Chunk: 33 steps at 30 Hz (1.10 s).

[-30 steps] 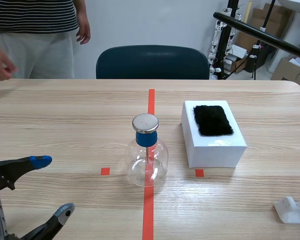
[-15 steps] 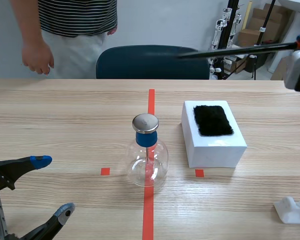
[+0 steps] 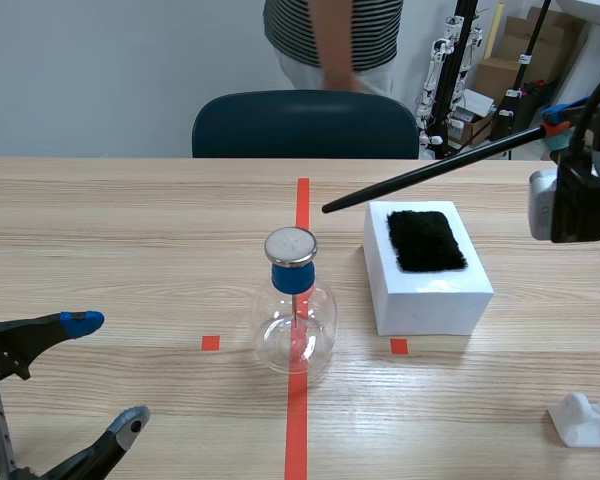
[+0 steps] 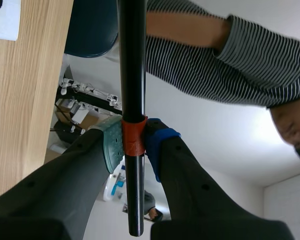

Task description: Do the electroscope experiment. hold the rod still at the electroscope

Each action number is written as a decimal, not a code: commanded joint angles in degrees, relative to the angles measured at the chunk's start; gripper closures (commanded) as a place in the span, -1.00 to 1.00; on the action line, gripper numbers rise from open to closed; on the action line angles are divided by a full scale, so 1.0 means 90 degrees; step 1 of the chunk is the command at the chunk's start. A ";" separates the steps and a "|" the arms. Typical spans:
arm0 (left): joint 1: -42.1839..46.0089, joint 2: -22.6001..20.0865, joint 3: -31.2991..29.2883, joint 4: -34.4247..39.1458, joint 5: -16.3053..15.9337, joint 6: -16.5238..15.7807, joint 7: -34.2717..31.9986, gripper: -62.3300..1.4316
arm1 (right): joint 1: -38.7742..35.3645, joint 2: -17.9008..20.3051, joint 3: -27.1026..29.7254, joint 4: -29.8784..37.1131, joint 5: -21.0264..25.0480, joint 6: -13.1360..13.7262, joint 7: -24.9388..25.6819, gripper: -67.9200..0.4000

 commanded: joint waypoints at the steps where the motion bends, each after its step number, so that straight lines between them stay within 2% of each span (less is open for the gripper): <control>1: -0.0017 -0.0039 -0.0053 0.0063 -0.0061 -0.0007 -0.0126 -1.00 | 0.0236 0.0104 -0.0095 0.0199 -0.0012 -0.0124 -0.0034 1.00; 4: -0.0017 -0.0039 -0.0053 0.0063 -0.0061 -0.0007 -0.0126 -1.00 | 0.0342 0.0097 -0.0296 0.0202 -0.0100 -0.0265 -0.0148 1.00; 14: -0.0017 -0.0039 -0.0053 0.0063 -0.0061 -0.0007 -0.0126 -1.00 | 0.0510 0.0034 -0.0527 0.0202 -0.0561 -0.0260 -0.0245 1.00; 33: -0.0017 -0.0039 -0.0053 0.0063 -0.0061 -0.0007 -0.0126 -1.00 | 0.0510 0.0036 -0.0527 0.0202 -0.0590 -0.0260 -0.0172 1.00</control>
